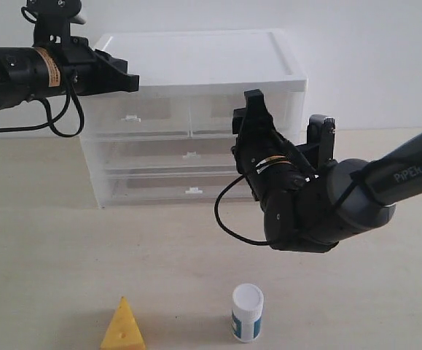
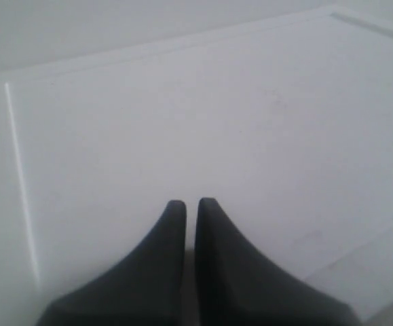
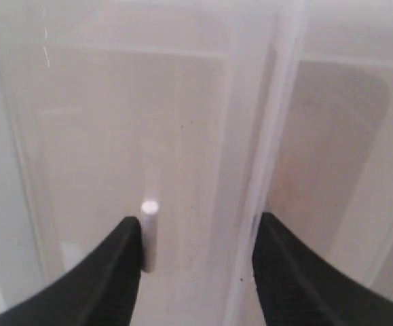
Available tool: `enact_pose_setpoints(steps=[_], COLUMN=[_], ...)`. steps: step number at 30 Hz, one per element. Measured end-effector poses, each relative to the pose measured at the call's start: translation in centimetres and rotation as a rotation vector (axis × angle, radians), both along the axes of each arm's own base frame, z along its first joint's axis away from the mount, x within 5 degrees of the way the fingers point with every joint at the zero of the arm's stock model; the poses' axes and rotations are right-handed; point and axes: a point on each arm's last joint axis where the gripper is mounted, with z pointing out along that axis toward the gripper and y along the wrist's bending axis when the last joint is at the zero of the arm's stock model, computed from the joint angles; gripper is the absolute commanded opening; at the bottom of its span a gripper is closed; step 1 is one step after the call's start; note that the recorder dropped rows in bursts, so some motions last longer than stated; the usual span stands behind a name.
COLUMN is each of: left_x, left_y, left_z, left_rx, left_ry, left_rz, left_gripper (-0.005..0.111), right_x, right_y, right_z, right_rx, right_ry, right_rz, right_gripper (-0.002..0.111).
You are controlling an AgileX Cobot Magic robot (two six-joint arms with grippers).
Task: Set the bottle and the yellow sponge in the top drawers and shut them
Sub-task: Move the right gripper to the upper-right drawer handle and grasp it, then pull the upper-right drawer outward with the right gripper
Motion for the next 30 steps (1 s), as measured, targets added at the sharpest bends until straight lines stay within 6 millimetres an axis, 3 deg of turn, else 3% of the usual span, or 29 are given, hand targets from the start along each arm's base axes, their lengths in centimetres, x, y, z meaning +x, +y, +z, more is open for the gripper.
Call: enact_pose_setpoints(steps=[12,18,30], left_x=[0.0,0.0,0.0], left_y=[0.0,0.0,0.0], left_z=[0.0,0.0,0.0], left_rx=[0.016,0.016,0.018], left_ry=[-0.004,-0.004,-0.004], left_rz=[-0.009,-0.009,-0.01], left_gripper=[0.004,0.004,0.004], right_x=[-1.4,-1.6,-0.1], right_y=[-0.9,-0.9,-0.2], right_z=[-0.7,0.4,0.9], right_rx=[0.027,0.083,-0.027], right_ry=[-0.051,-0.154,-0.053], right_rz=[0.065,0.085,0.035], right_gripper=[0.045,0.045,0.043])
